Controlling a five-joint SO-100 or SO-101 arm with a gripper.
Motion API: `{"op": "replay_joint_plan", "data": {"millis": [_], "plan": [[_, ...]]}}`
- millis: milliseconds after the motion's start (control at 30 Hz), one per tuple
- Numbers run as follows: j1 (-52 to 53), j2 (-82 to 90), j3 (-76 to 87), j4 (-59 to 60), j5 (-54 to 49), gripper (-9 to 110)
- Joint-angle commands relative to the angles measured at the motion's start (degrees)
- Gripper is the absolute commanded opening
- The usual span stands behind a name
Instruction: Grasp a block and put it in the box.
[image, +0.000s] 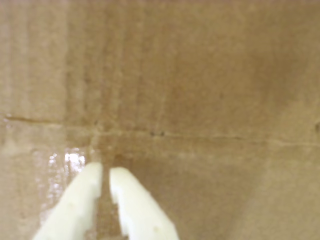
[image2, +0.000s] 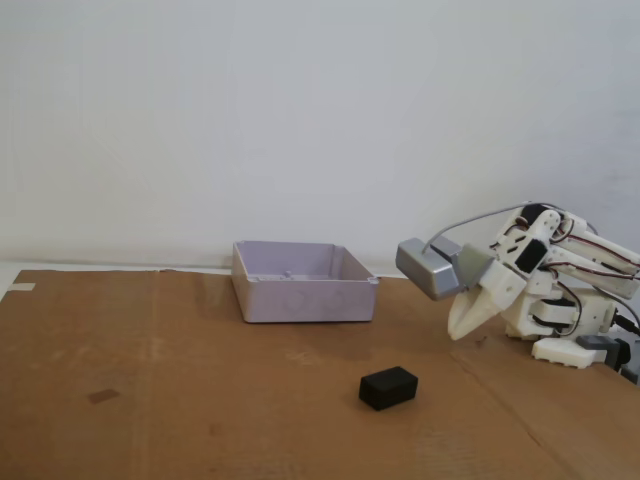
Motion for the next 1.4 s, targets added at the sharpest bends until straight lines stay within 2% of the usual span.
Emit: {"op": "replay_joint_plan", "data": {"millis": [0,1367], "plan": [[0.35,1.58,2.29,10.02,-0.53,0],[0.09,0.97,-2.55,9.84,0.26,0]]}}
